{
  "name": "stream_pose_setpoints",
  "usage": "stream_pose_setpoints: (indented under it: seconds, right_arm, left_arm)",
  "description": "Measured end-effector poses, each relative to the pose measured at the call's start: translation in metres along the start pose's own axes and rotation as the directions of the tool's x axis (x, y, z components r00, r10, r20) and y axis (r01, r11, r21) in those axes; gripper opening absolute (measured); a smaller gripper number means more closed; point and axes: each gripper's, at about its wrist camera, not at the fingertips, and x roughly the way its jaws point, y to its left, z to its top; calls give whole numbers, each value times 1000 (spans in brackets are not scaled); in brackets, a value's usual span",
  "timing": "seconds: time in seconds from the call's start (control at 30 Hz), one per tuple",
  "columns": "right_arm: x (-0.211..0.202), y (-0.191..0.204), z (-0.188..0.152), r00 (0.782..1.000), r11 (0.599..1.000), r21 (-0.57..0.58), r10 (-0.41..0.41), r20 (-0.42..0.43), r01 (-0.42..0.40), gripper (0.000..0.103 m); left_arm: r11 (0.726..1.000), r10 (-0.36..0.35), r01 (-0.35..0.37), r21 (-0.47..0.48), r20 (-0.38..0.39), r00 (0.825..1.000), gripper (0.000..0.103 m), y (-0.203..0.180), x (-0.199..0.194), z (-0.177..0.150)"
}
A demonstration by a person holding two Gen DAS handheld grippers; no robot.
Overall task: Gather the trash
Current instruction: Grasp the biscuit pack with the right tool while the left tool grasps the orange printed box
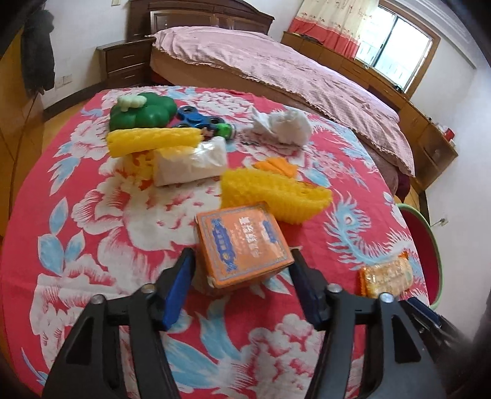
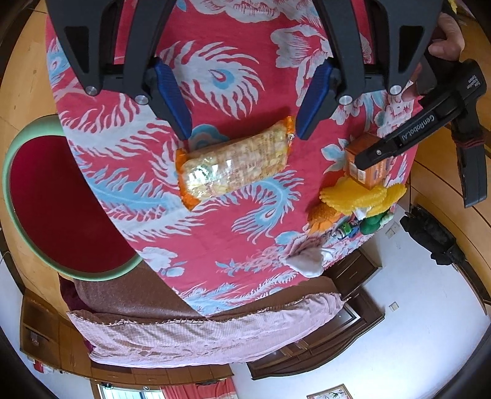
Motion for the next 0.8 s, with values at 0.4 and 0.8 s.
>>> stream_pose_setpoints:
  seconds: [0.4,0.8]
  right_arm:
    - [19,7,11,1000,999,33,21,-12,-20,75]
    - [41,46,15,998,995,-83,-60,8,61,69]
  left_arm:
    - [998,-47,49,-39,43,998,59,33,-19,-2]
    - [998,-32,36,-57,71,997,59,52,-30,-1]
